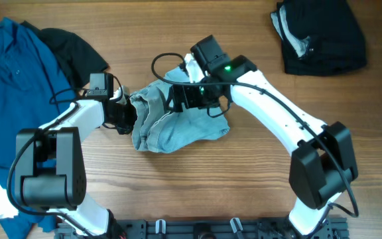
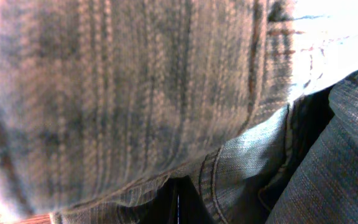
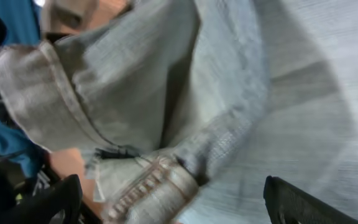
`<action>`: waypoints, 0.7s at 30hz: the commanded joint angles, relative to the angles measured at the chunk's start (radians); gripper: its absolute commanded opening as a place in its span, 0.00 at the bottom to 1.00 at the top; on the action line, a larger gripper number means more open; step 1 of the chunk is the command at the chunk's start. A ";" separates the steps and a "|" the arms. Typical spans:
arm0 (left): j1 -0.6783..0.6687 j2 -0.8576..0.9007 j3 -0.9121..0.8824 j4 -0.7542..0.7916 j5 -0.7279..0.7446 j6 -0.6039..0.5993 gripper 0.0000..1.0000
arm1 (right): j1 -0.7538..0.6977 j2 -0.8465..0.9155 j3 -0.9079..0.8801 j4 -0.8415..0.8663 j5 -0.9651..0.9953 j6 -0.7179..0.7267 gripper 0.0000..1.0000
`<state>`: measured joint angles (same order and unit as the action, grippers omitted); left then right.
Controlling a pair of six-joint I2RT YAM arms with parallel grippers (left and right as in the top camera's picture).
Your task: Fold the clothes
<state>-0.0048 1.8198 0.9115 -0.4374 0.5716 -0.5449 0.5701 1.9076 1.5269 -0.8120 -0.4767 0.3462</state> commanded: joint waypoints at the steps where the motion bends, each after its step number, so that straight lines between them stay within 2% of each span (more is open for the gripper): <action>1: -0.004 0.064 -0.016 0.020 -0.135 -0.014 0.04 | 0.000 0.011 0.000 0.061 -0.087 0.028 0.94; 12: -0.004 0.064 -0.016 0.027 -0.135 -0.014 0.04 | 0.072 0.039 0.000 0.175 -0.077 0.019 0.92; 21: -0.004 0.064 -0.016 0.027 -0.135 -0.014 0.04 | 0.127 0.095 0.000 0.277 0.012 0.039 0.73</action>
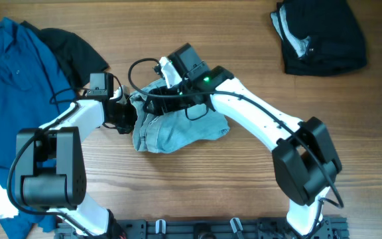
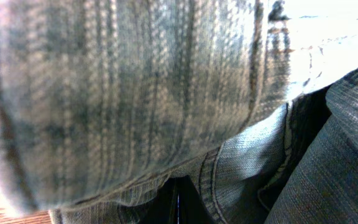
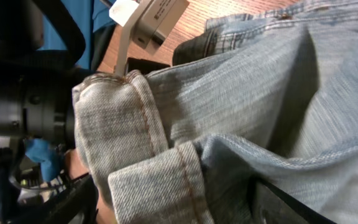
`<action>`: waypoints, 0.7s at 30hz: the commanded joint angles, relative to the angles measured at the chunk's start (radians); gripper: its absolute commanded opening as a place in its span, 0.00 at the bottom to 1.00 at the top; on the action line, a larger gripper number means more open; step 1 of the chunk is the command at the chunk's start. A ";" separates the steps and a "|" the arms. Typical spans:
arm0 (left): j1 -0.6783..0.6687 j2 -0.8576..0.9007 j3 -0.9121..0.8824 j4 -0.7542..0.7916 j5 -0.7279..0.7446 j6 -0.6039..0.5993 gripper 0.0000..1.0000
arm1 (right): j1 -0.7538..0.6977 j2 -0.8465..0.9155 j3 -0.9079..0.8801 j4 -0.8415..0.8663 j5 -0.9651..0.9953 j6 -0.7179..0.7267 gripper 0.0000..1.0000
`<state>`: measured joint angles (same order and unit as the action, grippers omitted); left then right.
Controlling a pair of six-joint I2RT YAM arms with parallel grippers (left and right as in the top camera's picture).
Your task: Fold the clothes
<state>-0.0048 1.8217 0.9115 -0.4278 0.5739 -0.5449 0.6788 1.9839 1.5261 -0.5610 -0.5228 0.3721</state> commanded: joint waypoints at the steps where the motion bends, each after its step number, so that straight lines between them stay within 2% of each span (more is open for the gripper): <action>1: -0.004 0.063 -0.016 0.018 -0.138 -0.014 0.04 | 0.021 0.019 0.000 0.035 0.089 0.022 0.71; 3: -0.004 0.063 -0.016 0.018 -0.138 -0.014 0.04 | 0.021 0.019 0.000 0.050 0.123 0.024 0.64; 5: -0.004 0.063 -0.016 0.017 -0.138 -0.014 0.04 | 0.021 0.019 0.000 0.060 0.153 0.024 0.50; 6: -0.004 0.063 -0.016 0.017 -0.138 -0.014 0.04 | 0.021 0.019 0.000 0.069 0.161 0.024 0.38; 7: -0.004 0.063 -0.016 0.017 -0.138 -0.014 0.04 | 0.021 0.019 0.000 0.080 0.164 0.023 0.13; 8: -0.003 0.063 -0.016 0.017 -0.138 -0.014 0.04 | 0.021 0.019 0.000 0.092 0.164 0.024 0.04; 14: 0.003 0.051 -0.015 -0.019 -0.138 -0.001 0.04 | 0.021 0.019 0.033 0.146 0.160 0.023 0.04; 17: 0.037 -0.009 0.004 -0.107 -0.138 0.071 0.04 | 0.021 0.019 0.050 0.153 0.156 0.023 0.04; 21: 0.096 -0.126 0.073 -0.294 -0.192 0.153 0.16 | 0.021 0.019 0.051 0.165 0.156 0.023 0.04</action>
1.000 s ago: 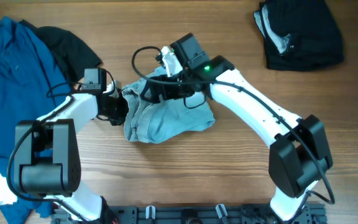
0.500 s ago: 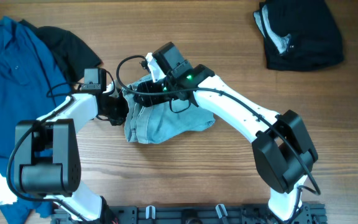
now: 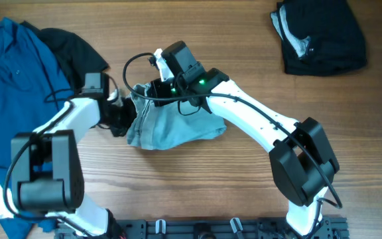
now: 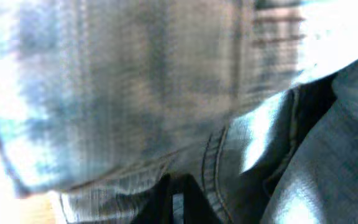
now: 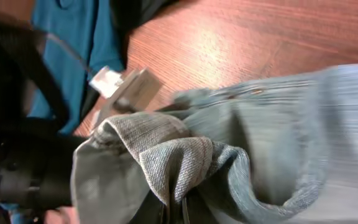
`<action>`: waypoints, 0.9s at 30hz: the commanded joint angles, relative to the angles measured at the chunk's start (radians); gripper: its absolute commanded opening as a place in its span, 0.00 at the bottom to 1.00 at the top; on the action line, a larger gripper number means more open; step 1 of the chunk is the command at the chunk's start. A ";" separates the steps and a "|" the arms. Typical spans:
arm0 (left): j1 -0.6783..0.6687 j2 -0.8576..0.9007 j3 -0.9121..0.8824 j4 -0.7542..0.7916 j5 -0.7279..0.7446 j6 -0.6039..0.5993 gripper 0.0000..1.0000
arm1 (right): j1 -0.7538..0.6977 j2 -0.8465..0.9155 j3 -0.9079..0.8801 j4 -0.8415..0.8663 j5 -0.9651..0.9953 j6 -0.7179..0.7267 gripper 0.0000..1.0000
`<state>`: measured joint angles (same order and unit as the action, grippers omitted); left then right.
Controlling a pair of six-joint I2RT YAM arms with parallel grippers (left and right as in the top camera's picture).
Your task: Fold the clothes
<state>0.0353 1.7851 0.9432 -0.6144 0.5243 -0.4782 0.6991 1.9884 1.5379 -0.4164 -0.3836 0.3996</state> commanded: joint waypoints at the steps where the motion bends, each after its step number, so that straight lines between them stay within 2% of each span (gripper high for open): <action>1: 0.068 -0.116 0.056 -0.148 -0.166 0.087 0.20 | 0.001 0.014 0.040 0.025 0.017 -0.004 0.04; 5: 0.092 -0.241 0.088 -0.261 -0.197 0.134 0.49 | 0.001 0.014 0.040 0.052 -0.003 -0.005 0.04; 8: 0.092 -0.290 0.088 -0.271 -0.201 0.135 0.63 | 0.001 0.014 0.040 0.068 -0.012 -0.005 0.04; 13: 0.149 -0.342 0.121 -0.303 -0.201 0.130 0.67 | 0.006 0.014 0.040 0.101 -0.045 -0.012 0.04; 15: 0.251 -0.404 0.178 -0.362 -0.200 0.130 0.71 | 0.021 0.014 0.040 0.124 -0.045 -0.014 0.04; 19: 0.407 -0.506 0.191 -0.375 -0.200 0.105 0.83 | 0.061 0.014 0.040 0.148 -0.044 -0.019 0.06; 20: 0.463 -0.532 0.190 -0.377 -0.190 0.093 0.86 | 0.072 0.014 0.040 0.158 -0.044 -0.028 0.51; 21: 0.497 -0.544 0.190 -0.377 -0.166 0.093 0.87 | 0.083 0.014 0.040 0.164 -0.047 -0.066 0.89; 22: 0.534 -0.551 0.190 -0.377 -0.123 0.098 0.87 | 0.089 0.011 0.040 0.156 -0.049 -0.121 1.00; 24: 0.553 -0.549 0.190 -0.381 -0.073 0.134 0.86 | 0.083 -0.002 0.051 0.111 -0.047 -0.166 1.00; 27: 0.520 -0.534 0.189 -0.393 -0.068 0.177 0.86 | 0.019 -0.055 0.100 -0.047 -0.043 -0.166 1.00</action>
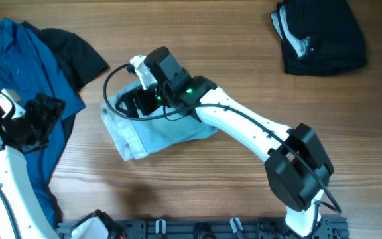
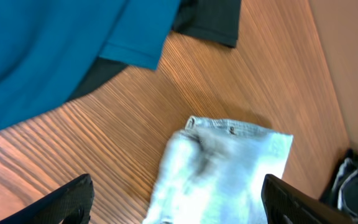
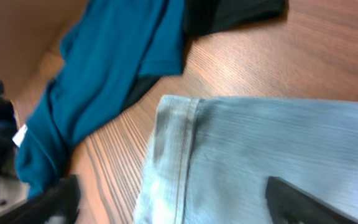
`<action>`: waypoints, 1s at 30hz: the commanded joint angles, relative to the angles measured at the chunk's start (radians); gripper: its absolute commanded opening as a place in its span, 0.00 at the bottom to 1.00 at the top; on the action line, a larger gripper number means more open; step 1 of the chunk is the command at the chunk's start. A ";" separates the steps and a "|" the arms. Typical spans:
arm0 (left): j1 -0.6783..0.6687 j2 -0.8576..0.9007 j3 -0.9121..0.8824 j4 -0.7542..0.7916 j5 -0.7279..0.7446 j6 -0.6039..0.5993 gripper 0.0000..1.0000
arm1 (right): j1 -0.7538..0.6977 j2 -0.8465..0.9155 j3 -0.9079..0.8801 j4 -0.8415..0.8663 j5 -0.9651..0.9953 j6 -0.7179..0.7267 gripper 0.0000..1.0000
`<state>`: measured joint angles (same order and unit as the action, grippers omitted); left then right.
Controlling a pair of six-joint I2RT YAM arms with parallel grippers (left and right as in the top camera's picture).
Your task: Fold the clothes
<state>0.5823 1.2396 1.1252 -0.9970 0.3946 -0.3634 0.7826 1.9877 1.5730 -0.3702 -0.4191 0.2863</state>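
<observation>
The light denim garment (image 1: 161, 129) lies as a flat folded slab on the wooden table (image 1: 244, 172), left of centre. My right gripper (image 1: 134, 103) hovers open just over its upper left corner; the right wrist view shows the denim (image 3: 266, 149) and its hemmed edge below the spread fingers (image 3: 51, 202). My left gripper (image 1: 42, 116) is open, apart from the denim at the far left over the blue shirt. In the left wrist view the denim (image 2: 229, 165) lies ahead between the wide-apart fingers (image 2: 70, 199), nothing held.
A blue shirt (image 1: 12, 73) spreads over the table's left side, with a black garment (image 1: 78, 50) beside it. A black folded bundle (image 1: 320, 36) sits at the back right. A dark rail (image 1: 204, 229) runs along the front edge.
Both grippers have let go of the denim. My left arm is now far to the left over the blue shirt. The denim lies flatter and further left, with the right gripper open above its corner.
At first my left gripper was shut on the crumpled denim's left edge while the right hung open over its middle. The right then stood open at the left fold, then shut on it. Now both are open and the denim lies flat, folded.
</observation>
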 commanded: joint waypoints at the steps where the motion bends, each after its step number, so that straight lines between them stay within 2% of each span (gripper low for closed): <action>1: -0.047 0.018 0.007 -0.011 0.060 0.074 0.86 | -0.101 -0.082 0.084 -0.167 -0.008 -0.059 1.00; 6: -0.193 0.070 0.007 -0.007 0.056 0.125 0.86 | -0.271 -0.127 0.079 -0.452 0.005 -0.192 1.00; 12: -0.307 0.166 0.007 0.046 0.049 0.124 0.85 | -0.249 0.006 0.035 -0.518 0.011 -0.347 1.00; 17: -0.317 0.210 0.007 0.061 0.039 0.125 0.86 | -0.225 0.150 0.035 -0.520 0.129 -0.281 0.99; 22: -0.317 0.213 0.007 0.069 0.026 0.125 0.86 | -0.251 0.171 0.035 -0.502 0.233 -0.198 1.00; 30: -0.317 0.213 0.007 0.092 0.026 0.125 0.86 | -0.290 0.239 0.035 -0.455 0.280 -0.207 1.00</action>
<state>0.2691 1.4437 1.1252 -0.9115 0.4309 -0.2630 0.4911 2.1696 1.6104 -0.8268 -0.1963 0.0669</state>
